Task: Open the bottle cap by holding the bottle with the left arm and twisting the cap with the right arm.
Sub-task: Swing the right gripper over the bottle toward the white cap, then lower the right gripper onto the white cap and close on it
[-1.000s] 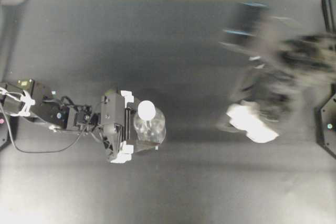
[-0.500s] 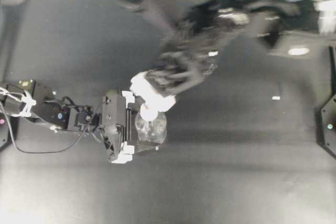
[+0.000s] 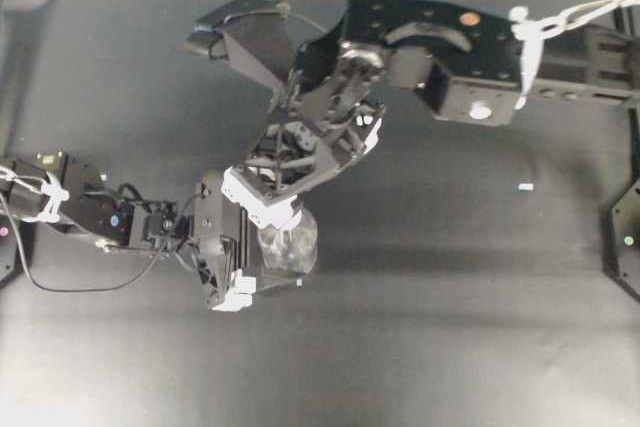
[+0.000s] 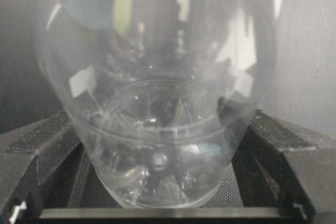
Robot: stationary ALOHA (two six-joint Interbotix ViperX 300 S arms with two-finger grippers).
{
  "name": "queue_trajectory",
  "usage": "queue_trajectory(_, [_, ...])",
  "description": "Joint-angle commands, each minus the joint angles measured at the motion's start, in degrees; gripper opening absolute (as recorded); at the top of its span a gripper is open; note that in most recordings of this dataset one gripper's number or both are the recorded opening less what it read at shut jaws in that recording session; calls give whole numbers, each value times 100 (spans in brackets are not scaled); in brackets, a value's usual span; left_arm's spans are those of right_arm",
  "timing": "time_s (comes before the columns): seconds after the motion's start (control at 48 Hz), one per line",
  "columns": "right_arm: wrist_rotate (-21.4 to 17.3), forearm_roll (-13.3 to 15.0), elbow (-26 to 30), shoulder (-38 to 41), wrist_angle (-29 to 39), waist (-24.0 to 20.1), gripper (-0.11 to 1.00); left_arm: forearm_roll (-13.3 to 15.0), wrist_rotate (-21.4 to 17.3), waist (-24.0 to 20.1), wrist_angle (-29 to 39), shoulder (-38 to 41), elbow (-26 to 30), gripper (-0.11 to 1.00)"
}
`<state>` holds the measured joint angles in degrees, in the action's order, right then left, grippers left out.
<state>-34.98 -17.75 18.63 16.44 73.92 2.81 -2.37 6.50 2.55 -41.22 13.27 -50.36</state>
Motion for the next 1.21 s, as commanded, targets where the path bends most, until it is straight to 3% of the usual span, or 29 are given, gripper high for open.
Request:
queue_trajectory(0.0, [-18,44,26,35,-9,-193,81,-26,0,-18,-18,0,35,86])
queue_trajectory(0.229, [-9,79,18,88,88,-211,69,-18,0,-18,-18,0,26,86])
queue_trajectory(0.396, [114,79,18,123,141,-264,40,-18,0,-18,-18,9,18,86])
queue_trajectory(0.604, [633,79,114,167,158,-290,38,-26,18,-26,-18,35,35,86])
queue_trajectory(0.896, [2285,79,598,378,281,-299,38,-18,26,-26,-18,97,44,86])
queue_trajectory(1.187, [3753,149,976,545,993,-325,38,-18,26,-53,-18,105,26,86])
